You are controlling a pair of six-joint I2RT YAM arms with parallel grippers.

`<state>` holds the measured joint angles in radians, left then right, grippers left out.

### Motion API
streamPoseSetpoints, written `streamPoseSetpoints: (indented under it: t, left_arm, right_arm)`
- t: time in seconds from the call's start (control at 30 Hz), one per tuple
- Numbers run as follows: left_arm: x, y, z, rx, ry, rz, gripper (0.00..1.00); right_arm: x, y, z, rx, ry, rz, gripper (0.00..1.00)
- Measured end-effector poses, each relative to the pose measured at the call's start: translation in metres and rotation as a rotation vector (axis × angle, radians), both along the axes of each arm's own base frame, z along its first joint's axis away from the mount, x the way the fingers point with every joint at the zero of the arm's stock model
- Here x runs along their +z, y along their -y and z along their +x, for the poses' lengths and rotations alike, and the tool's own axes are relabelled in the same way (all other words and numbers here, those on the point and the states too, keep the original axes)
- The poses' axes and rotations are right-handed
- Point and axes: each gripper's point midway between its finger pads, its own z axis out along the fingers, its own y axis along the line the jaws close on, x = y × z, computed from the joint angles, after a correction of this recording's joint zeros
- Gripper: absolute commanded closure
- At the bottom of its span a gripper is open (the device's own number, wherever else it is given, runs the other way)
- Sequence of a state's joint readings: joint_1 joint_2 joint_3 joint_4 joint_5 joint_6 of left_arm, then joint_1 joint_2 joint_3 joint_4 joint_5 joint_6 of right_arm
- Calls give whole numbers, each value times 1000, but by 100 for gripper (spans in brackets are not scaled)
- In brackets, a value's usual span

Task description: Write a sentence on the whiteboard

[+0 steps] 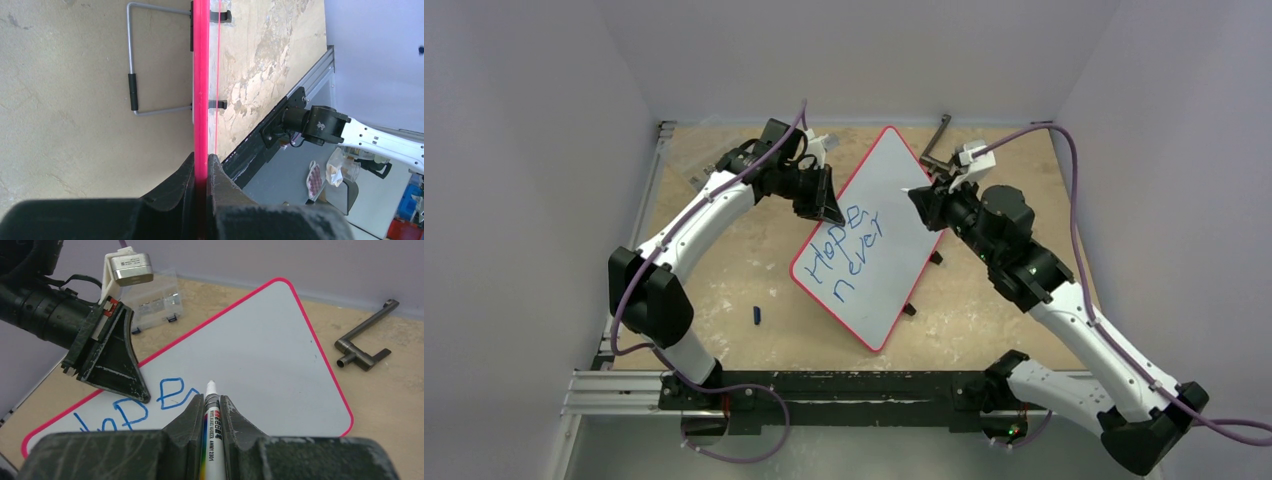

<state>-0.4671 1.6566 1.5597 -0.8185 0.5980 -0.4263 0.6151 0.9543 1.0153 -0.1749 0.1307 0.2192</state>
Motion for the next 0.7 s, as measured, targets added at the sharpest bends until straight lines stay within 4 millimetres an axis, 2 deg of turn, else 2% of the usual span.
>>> streamPoseSetpoints:
  t: [0.47, 0.57, 0.7]
  left_arm:
    - [2, -2, -1, 7, 7, 7, 100]
    - [2, -2, -1, 7, 7, 7, 100]
    - [2, -2, -1, 7, 6, 7, 100]
  right_arm:
    - [5, 0, -43, 122, -38, 56, 100]
    - [-3, -2, -52, 155, -52, 62, 100]
    - [-25, -9, -63, 218, -99, 59, 100]
